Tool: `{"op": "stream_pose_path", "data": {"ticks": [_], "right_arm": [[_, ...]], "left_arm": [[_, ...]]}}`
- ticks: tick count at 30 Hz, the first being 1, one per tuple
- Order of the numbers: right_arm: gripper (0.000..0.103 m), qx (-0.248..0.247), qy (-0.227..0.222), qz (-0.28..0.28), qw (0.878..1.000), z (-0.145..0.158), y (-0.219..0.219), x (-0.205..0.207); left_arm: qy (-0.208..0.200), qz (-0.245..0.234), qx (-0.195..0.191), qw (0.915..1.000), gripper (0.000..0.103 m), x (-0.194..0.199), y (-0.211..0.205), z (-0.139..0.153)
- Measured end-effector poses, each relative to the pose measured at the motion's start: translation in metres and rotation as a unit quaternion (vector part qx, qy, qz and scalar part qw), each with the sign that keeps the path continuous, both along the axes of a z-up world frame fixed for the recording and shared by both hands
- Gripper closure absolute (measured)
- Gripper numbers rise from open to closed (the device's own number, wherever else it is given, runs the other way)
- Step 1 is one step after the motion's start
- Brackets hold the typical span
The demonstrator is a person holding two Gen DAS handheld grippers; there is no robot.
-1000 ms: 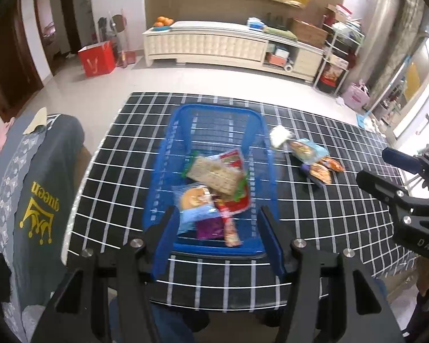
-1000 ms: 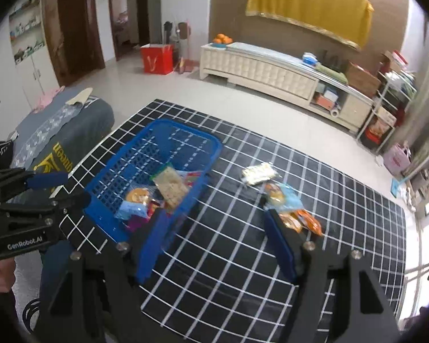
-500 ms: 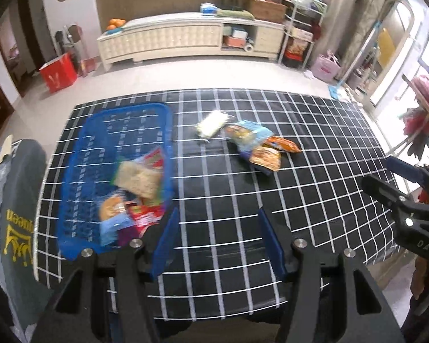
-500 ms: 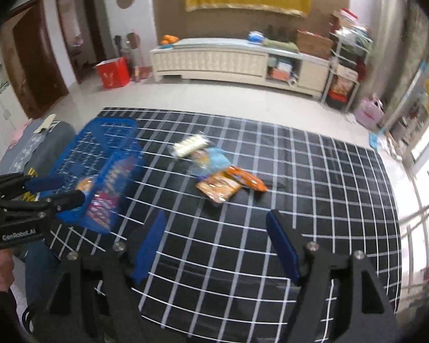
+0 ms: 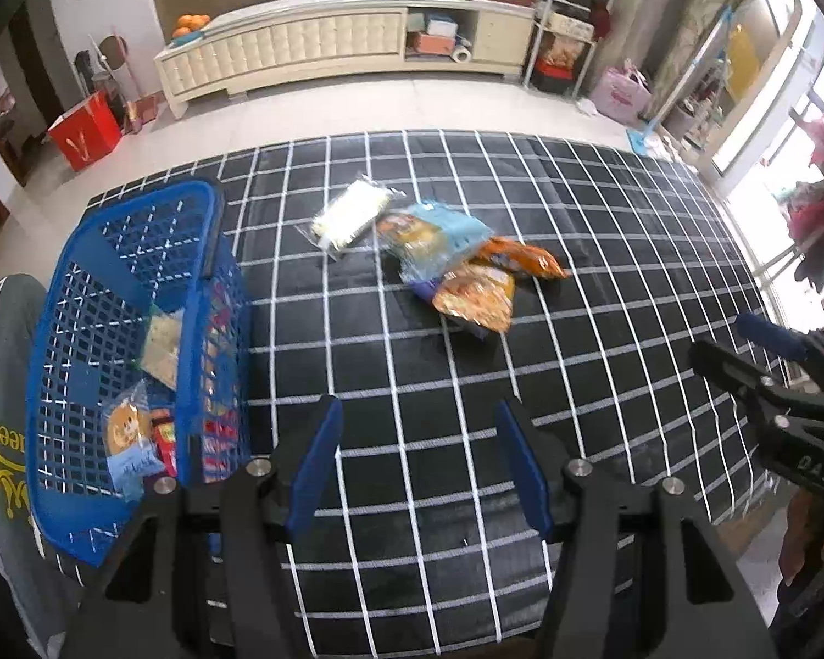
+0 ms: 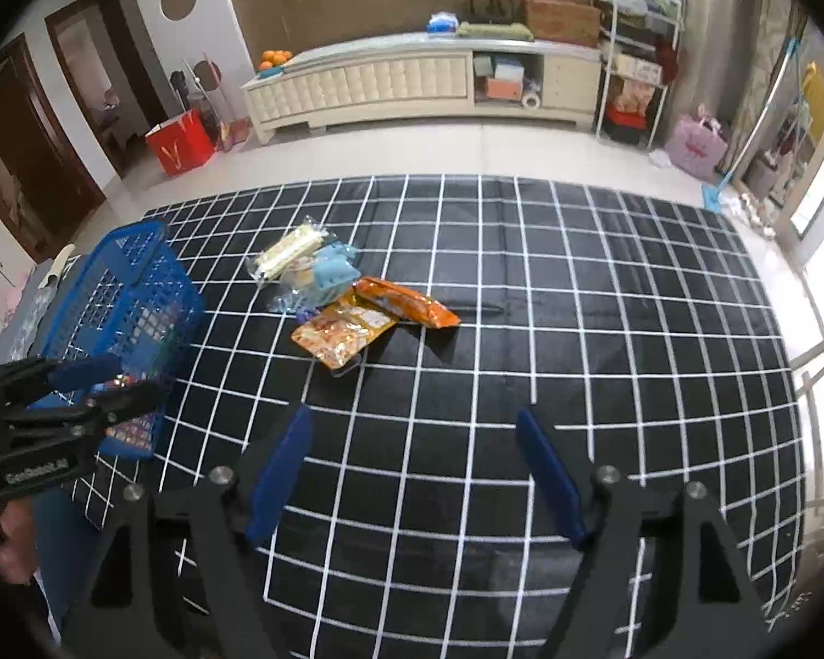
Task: Organize snacks
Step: 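Move both tools back over the remaining snacks on the mat, then grasp the blue Dan Huang Su bread bag with the right tool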
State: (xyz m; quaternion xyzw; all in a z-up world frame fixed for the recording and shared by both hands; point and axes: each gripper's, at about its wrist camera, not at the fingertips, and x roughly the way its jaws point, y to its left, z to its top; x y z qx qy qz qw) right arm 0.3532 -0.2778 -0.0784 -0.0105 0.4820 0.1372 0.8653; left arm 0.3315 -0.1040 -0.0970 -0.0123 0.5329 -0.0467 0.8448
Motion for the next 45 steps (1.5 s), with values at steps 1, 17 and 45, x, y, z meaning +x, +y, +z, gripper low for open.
{"op": "stream_pose_path", "data": {"ticks": [1,17,45], "right_arm": [[0.022,0.002,0.004,0.002,1.000,-0.003,0.001,0.005],[0.005,-0.016,0.059,0.067,0.996,-0.027,0.079,0.118],[0.033,-0.064,0.153,0.137,0.977,-0.108,0.141,0.152]], "left_arm": [[0.001,0.002,0.000,1.0000,0.047,0.005,0.002,-0.001],[-0.039,0.078,0.022,0.9960,0.044,0.072,0.058,0.013],[0.002,0.167,-0.029,0.9856,0.042,0.076,0.119,-0.001]]}}
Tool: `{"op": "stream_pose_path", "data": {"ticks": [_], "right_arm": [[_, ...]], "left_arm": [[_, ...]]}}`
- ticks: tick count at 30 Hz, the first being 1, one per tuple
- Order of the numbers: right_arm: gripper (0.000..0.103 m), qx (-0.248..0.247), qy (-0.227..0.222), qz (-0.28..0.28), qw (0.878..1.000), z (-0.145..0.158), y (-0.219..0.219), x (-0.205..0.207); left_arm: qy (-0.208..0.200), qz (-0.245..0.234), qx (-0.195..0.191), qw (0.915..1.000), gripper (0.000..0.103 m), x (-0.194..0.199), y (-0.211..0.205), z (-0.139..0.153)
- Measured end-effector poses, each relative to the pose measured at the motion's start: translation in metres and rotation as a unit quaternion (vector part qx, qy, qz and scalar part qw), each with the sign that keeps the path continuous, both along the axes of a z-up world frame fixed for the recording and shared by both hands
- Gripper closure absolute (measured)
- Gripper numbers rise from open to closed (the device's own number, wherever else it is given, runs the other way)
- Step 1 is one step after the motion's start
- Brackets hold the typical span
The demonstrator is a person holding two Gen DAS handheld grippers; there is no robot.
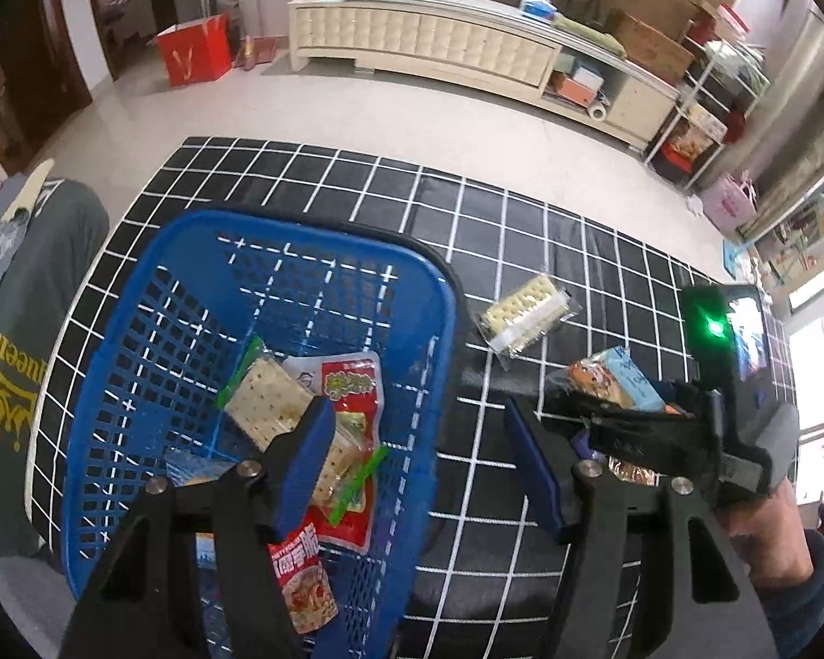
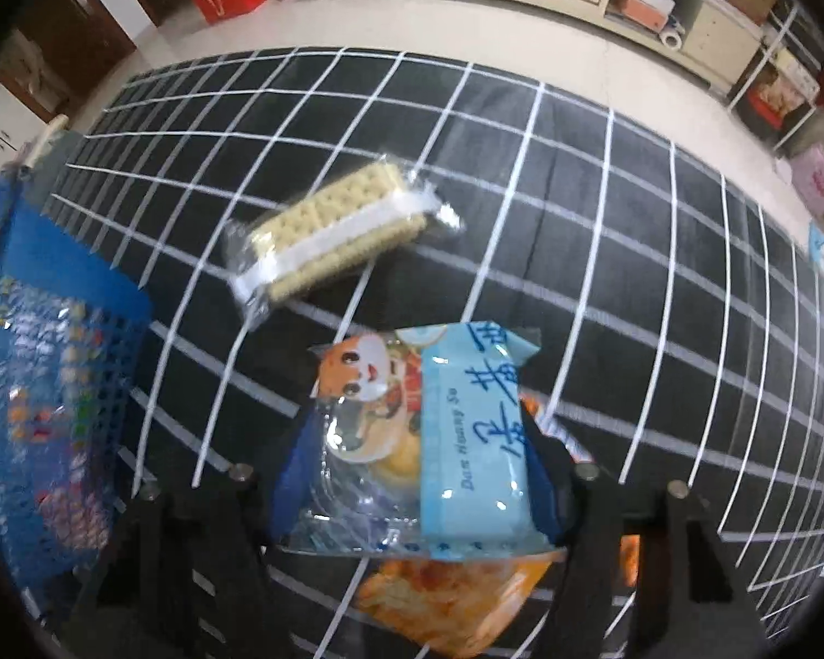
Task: Organize snacks
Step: 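Grasp the blue Dan Huang Su bread bag with the right tool, then grasp the orange noodle snack bag with the left tool while the right tool holds the blue bag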
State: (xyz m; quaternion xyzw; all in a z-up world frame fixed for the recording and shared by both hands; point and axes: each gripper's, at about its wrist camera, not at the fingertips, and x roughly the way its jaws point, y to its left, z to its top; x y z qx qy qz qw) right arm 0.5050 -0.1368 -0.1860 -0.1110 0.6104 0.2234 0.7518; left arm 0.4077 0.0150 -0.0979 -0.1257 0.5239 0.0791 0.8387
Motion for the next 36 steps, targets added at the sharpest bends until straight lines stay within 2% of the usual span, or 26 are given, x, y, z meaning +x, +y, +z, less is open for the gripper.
{"op": "stream_pose_path", "data": {"ticks": [7,13,15,18,20,25,29,36], "right_arm": [[0.033,0.097,-0.027,-0.057,0.993,0.061,-0.081,-0.049],[0.033,0.104,-0.070,-0.107,0.986,0.093,-0.137,-0.066],[0.033,0.104,-0.077,-0.117,0.985,0.094,-0.147,-0.069],[0.033,0.116,-0.075,-0.129,0.982,0.091,-0.159,-0.066],[0.033,0.118,-0.080,-0.135,0.981,0.090,-0.165,-0.070],[0.033,0.119,-0.098,-0.153,0.976,0.088,-0.182,-0.084],[0.033,0.123,-0.100,-0.167,0.973,0.078,-0.193,-0.092],[0.033,0.135,-0.081,-0.178,0.971,0.052,-0.206,-0.094]], "left_arm": [[-0.010,-0.039,0.000,0.9992,0.042,-0.007,-0.026,0.008],[-0.011,-0.073,0.002,0.9972,0.042,-0.009,-0.061,0.012],[-0.008,-0.089,0.009,0.9960,0.042,-0.008,-0.076,0.012],[-0.002,-0.105,0.044,0.9935,0.040,-0.004,-0.101,0.007],[0.002,-0.120,0.054,0.9913,0.040,-0.001,-0.114,0.001],[0.037,-0.176,0.041,0.9827,0.040,0.012,-0.156,-0.032],[0.052,-0.195,0.033,0.9789,0.038,0.022,-0.179,-0.062],[0.093,-0.246,0.035,0.9642,0.038,0.043,-0.209,-0.107]]}}
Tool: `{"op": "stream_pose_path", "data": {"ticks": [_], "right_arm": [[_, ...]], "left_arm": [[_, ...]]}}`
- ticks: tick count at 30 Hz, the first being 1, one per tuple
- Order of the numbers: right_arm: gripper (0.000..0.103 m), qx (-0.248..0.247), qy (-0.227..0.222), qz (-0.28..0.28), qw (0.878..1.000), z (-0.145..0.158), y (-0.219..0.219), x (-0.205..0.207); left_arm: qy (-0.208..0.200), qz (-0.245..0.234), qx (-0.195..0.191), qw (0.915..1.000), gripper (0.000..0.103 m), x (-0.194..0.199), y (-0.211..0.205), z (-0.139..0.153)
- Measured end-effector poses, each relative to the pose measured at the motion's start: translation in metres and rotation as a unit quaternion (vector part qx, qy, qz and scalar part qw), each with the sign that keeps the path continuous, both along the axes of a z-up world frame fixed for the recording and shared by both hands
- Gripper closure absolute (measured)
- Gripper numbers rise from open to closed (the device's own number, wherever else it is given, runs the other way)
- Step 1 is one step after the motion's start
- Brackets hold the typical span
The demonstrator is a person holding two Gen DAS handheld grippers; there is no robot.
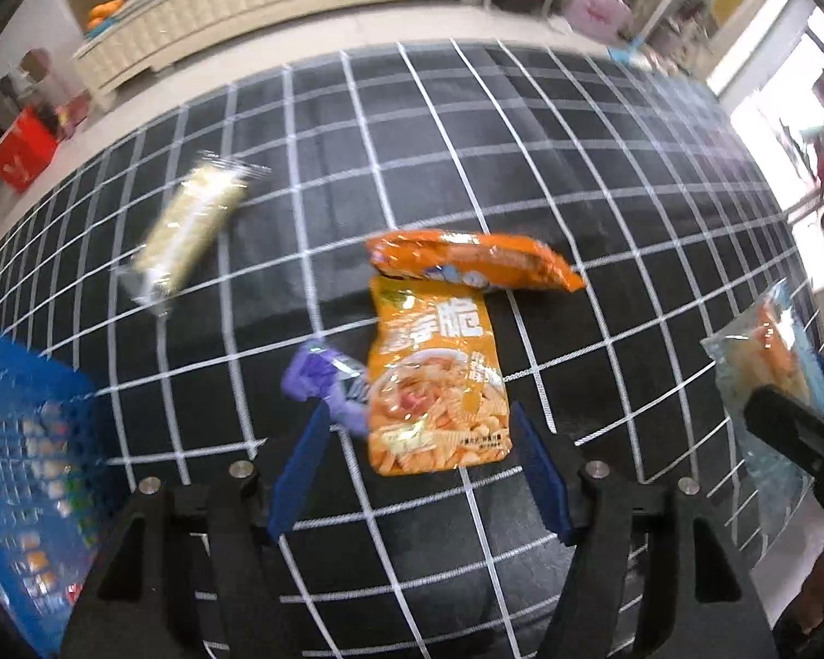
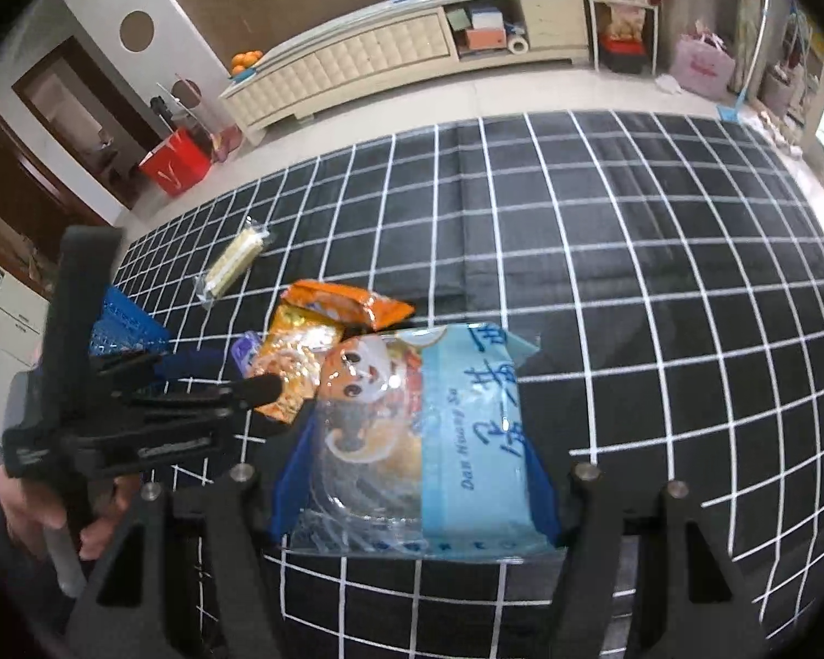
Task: Organize snacks
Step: 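Grasp the orange noodle snack bag with the left tool while the right tool holds the blue bag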
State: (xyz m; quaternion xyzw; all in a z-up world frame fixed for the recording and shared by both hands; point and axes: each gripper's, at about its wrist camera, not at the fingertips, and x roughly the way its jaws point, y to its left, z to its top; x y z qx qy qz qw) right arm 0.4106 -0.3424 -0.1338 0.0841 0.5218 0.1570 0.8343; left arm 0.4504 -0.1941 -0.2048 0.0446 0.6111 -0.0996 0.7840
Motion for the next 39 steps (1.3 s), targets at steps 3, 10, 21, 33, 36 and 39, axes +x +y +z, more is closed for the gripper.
{"op": "stream_pose_path", "data": {"ticks": [3,10,21,33,36,39], "right_arm": [[0.033,0.004,0.004,-0.001,1.000,-0.007,-0.002,0.001],[0.033,0.015,0.007,-0.002,1.000,-0.012,-0.005,0.001],[0.033,0.009,0.008,-0.008,1.000,-0.013,-0.011,0.002],[0.033,0.002,0.005,-0.009,1.000,-0.007,-0.005,0.000],[0.033,0.000,0.006,-0.010,1.000,-0.006,-0.004,-0.002],[0.033,-0.005,0.005,-0.010,1.000,-0.001,-0.002,-0.003]], "left_arm": [[0.014,-0.031,0.000,0.9994,0.038,0.006,-0.012,-0.012],[0.001,-0.053,0.053,0.9972,0.033,0.023,-0.036,-0.025],[0.036,-0.022,0.024,0.9988,0.033,0.053,-0.045,-0.050],[0.009,-0.016,0.036,0.9992,0.072,0.025,-0.035,-0.037],[-0.001,-0.010,0.020,0.9998,0.074,0.017,-0.030,-0.028],[-0.013,-0.011,0.011,0.9998,0.074,0.005,-0.020,-0.011]]}}
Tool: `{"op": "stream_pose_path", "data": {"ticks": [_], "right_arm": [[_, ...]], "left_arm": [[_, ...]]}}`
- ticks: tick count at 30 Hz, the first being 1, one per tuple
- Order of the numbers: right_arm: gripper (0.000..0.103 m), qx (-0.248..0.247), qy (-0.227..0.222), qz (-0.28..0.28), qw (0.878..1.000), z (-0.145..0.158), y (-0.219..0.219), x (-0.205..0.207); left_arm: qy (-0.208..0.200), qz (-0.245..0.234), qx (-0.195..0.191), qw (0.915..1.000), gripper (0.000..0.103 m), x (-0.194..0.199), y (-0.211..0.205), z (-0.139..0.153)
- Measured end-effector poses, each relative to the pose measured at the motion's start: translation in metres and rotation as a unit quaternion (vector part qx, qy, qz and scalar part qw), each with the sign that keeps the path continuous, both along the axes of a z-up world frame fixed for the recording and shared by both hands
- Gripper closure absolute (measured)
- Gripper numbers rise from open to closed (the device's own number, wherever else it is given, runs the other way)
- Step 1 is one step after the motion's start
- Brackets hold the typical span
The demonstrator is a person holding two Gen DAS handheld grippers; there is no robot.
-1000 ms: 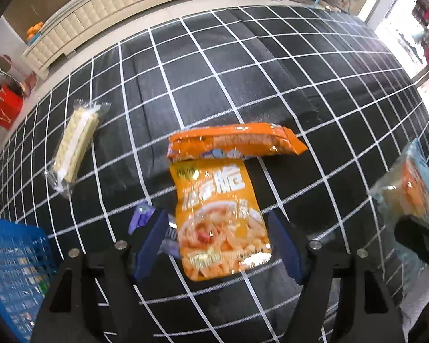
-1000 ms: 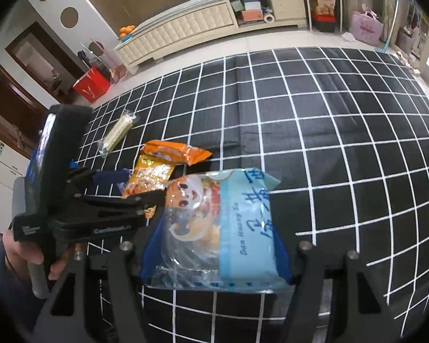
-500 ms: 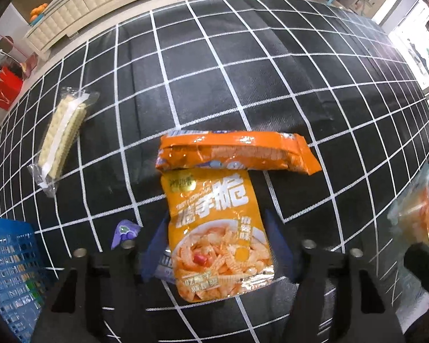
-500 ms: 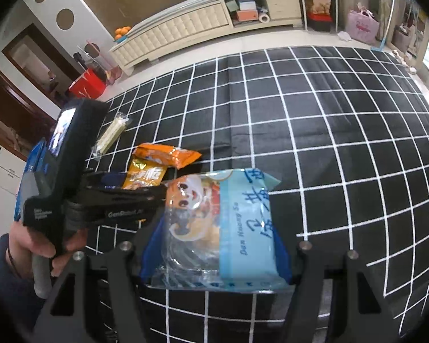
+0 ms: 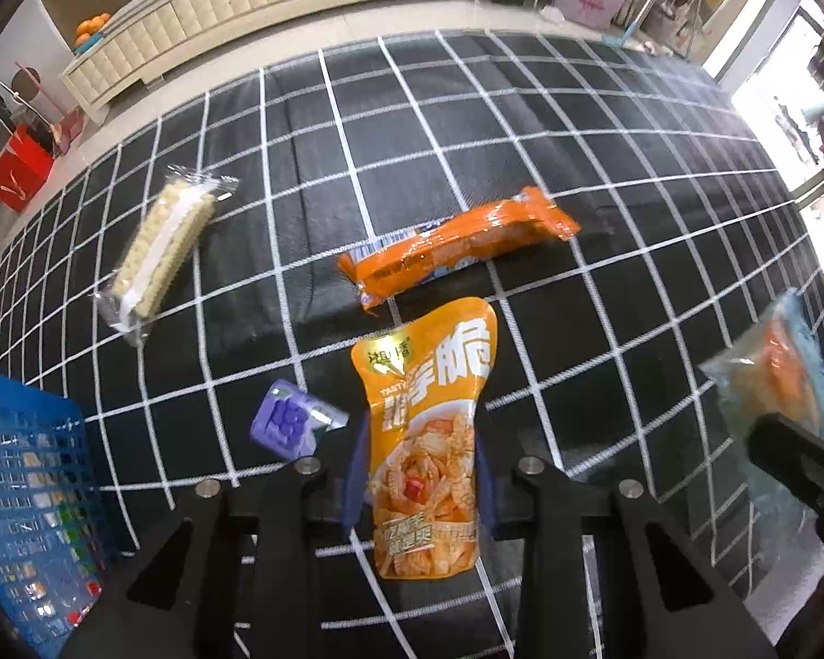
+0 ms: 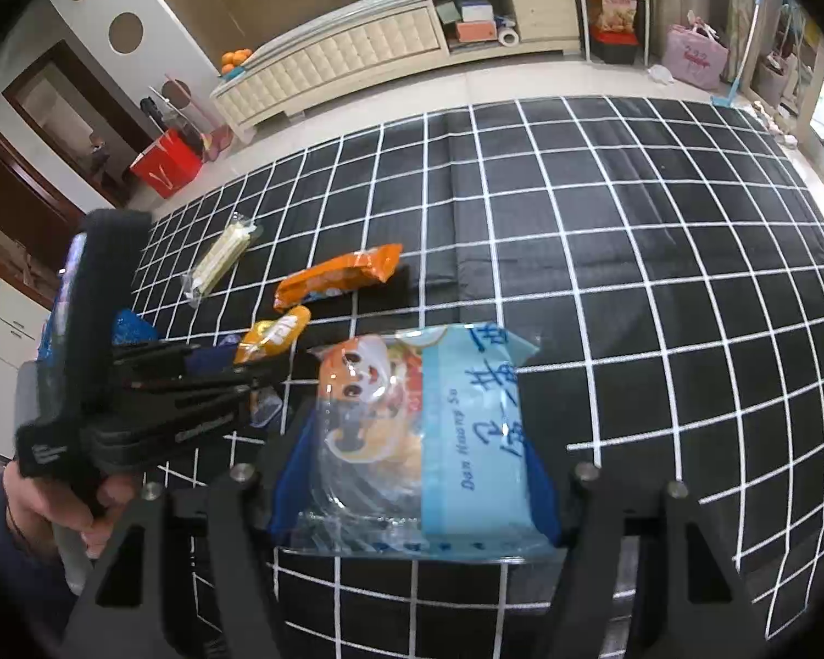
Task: Organize snacks
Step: 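Grasp the orange noodle snack bag with the left tool while the right tool holds the blue bag, then carry the blue bag and orange bag over the basket with both tools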
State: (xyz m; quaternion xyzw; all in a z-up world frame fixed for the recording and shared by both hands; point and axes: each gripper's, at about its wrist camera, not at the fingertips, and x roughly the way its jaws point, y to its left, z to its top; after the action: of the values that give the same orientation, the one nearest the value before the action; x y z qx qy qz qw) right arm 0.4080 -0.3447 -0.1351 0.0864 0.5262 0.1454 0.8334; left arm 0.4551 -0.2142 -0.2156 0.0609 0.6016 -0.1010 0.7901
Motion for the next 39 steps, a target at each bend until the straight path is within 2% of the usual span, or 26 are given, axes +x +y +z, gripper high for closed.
{"op": "stream_pose_path", "data": {"ticks": [6,12,24,31,39], "right_arm": [[0.033,-0.009,-0.017,0.004,1.000,0.026,0.009,-0.015],[0.033,-0.016,-0.044,0.014,0.999,0.060,0.029,-0.039],[0.033,-0.031,-0.086,0.055,0.994,0.110,0.104,-0.075],[0.033,-0.030,-0.099,0.109,0.989,0.119,0.174,-0.087],[0.033,-0.028,-0.096,0.162,0.982,0.111,0.243,-0.083]], "left_arm": [[-0.024,-0.005,-0.014,0.9996,0.074,-0.028,0.012,0.037],[-0.060,-0.004,-0.011,0.9981,0.074,-0.061,0.027,0.080],[-0.121,0.038,-0.027,0.9916,0.074,-0.125,0.116,0.143],[-0.139,0.076,-0.027,0.9870,0.074,-0.150,0.180,0.159],[-0.131,0.124,-0.017,0.9834,0.074,-0.165,0.252,0.152]]}}
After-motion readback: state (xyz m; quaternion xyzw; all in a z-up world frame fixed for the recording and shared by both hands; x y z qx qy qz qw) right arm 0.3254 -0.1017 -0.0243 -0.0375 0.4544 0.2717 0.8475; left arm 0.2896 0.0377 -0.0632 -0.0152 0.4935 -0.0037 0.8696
